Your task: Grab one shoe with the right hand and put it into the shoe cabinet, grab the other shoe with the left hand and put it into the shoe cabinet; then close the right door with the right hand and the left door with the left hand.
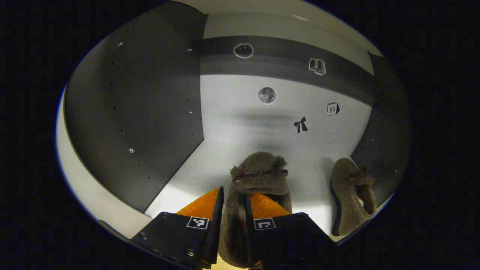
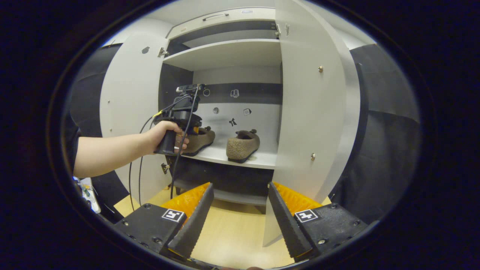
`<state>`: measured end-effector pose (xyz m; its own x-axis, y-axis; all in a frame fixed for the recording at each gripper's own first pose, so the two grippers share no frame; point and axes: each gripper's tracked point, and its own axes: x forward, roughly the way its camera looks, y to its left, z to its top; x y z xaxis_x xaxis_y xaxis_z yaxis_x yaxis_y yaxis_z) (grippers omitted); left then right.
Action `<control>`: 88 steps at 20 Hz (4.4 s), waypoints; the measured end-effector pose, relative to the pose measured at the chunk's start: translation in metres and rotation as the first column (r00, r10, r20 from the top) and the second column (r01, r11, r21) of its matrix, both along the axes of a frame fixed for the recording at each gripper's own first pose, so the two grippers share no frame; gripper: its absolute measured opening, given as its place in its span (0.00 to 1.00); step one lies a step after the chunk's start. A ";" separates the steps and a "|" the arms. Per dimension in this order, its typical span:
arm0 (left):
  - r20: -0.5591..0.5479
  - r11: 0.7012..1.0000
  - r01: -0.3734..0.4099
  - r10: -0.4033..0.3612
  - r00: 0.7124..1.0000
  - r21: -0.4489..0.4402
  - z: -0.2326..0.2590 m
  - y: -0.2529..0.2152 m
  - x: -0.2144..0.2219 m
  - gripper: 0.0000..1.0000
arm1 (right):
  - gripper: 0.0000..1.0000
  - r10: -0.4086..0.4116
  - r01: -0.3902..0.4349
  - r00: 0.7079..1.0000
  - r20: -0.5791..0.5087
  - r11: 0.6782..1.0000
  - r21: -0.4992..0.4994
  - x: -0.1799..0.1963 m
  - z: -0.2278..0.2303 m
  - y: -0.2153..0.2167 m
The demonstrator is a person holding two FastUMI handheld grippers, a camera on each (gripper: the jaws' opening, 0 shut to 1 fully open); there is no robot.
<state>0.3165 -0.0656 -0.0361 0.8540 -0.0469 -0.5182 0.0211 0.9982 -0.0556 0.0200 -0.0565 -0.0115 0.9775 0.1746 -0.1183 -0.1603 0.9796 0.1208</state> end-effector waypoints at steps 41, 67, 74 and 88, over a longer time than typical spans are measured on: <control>0.529 0.986 0.137 -0.165 0.833 0.091 0.091 0.021 -0.308 0.96 | 0.95 -0.125 0.135 0.977 0.171 0.990 -0.044 -0.071 0.065 -0.059; 0.516 0.991 -0.135 0.119 0.848 -0.007 0.086 0.121 -0.318 0.96 | 0.88 -0.015 0.045 0.974 0.228 0.991 -0.128 -0.023 0.094 -0.016; 0.563 0.974 -0.228 0.190 0.804 -0.002 0.107 0.170 -0.319 0.94 | 0.92 0.058 -0.026 0.974 0.218 0.989 -0.144 -0.010 0.087 0.021; 0.510 0.996 -0.083 0.082 0.856 -0.020 0.110 0.160 -0.279 0.95 | 0.92 0.131 -0.124 0.988 0.078 0.989 -0.086 -0.006 0.044 0.047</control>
